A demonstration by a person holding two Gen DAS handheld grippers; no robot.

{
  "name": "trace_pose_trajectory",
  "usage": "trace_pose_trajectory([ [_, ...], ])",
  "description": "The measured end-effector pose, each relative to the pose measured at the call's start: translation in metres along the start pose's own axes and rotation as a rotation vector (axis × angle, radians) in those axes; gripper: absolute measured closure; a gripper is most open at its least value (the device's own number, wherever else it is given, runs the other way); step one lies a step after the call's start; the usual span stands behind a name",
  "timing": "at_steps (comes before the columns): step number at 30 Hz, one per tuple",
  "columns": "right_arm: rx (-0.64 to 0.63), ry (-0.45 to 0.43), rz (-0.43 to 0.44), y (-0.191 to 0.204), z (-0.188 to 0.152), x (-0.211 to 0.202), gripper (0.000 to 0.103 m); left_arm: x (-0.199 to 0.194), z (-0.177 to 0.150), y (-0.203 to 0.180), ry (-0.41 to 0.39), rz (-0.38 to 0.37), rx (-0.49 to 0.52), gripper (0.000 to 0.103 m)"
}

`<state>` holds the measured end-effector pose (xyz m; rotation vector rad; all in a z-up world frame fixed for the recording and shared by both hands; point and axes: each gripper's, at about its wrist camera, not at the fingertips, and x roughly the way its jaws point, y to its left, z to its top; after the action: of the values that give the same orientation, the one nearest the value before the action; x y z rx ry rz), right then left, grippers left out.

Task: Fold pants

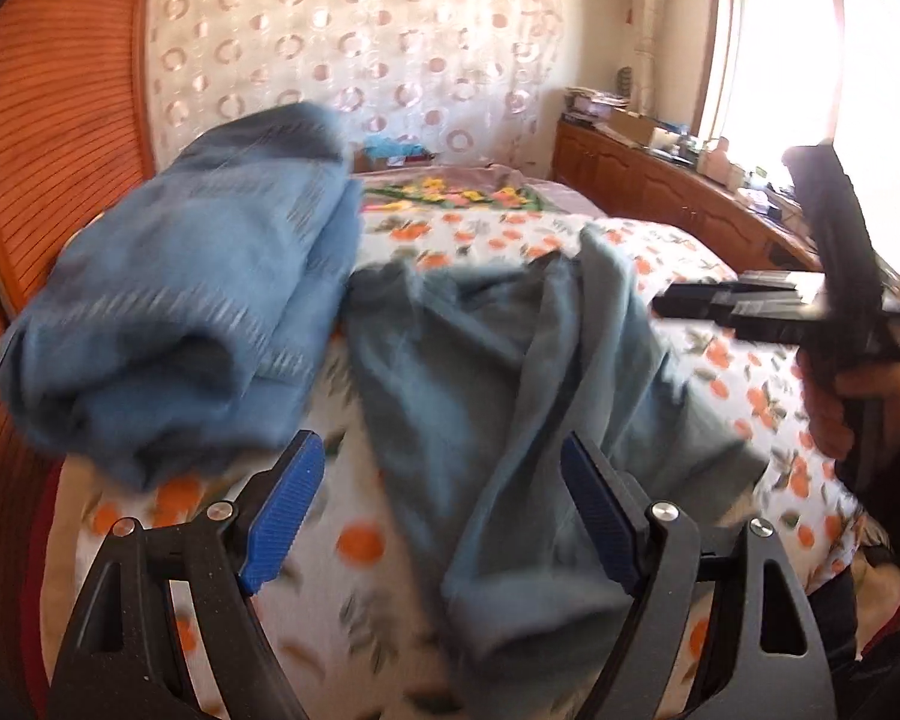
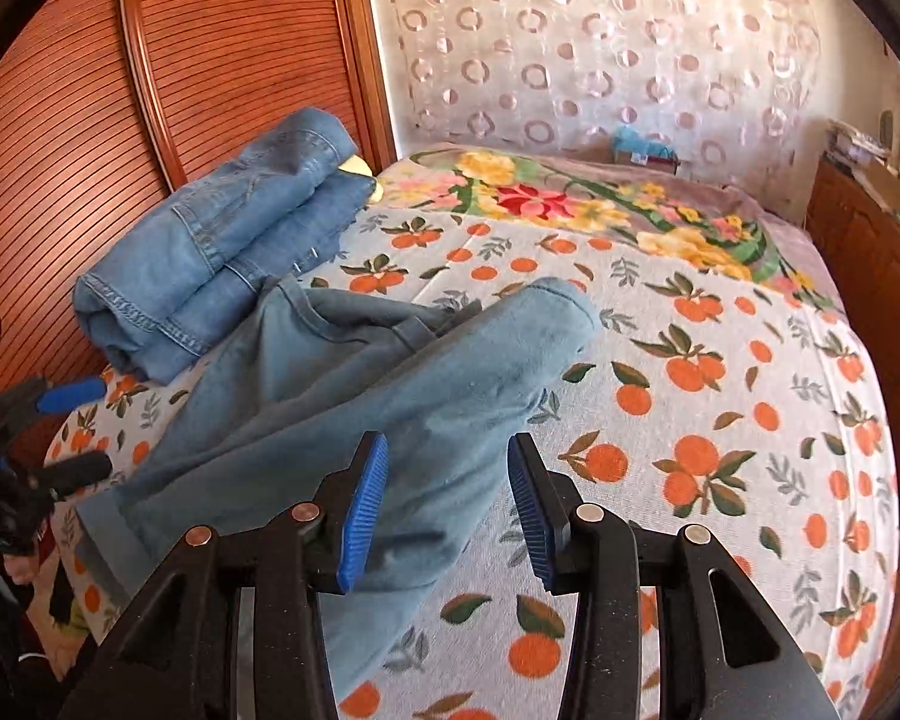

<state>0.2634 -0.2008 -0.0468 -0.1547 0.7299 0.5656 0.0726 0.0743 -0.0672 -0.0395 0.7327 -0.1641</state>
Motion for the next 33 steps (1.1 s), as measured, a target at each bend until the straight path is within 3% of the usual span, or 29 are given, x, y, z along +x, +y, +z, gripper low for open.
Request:
trace_pose_trajectory([
  [3, 0.013, 0.02, -0.022, -0.008, -0.001, 0.017, 0.06, 0.018, 0.026, -0.006, 0.024, -0.058, 0.026, 0.029],
  [10, 0.012, 0.053, -0.093, -0.026, -0.001, 0.033, 0.06, 0.076, 0.078, -0.028, 0.124, -0.112, 0.118, 0.048],
  [18, 0.0, 0.046, -0.104, -0.026, 0.006, 0.043, 0.06, 0.139, 0.101, -0.048, 0.261, -0.182, 0.163, 0.053],
  [22, -0.02, 0.041, -0.121, -0.024, 0.001, 0.044, 0.06, 0.152, 0.096, -0.052, 0.299, -0.193, 0.159, 0.083],
  [23, -0.023, 0.043, -0.122, -0.025, 0.0, 0.047, 0.06, 0.152, 0.097, -0.053, 0.294, -0.197, 0.157, 0.092],
  [27, -0.017, 0.044, -0.112, -0.027, -0.001, 0.048, 0.06, 0.124, 0.103, -0.043, 0.189, -0.158, 0.126, 0.099],
  [33, -0.01, 0.045, -0.118, -0.03, -0.002, 0.047, 0.06, 0.072, 0.119, 0.001, 0.049, -0.066, 0.04, 0.101],
])
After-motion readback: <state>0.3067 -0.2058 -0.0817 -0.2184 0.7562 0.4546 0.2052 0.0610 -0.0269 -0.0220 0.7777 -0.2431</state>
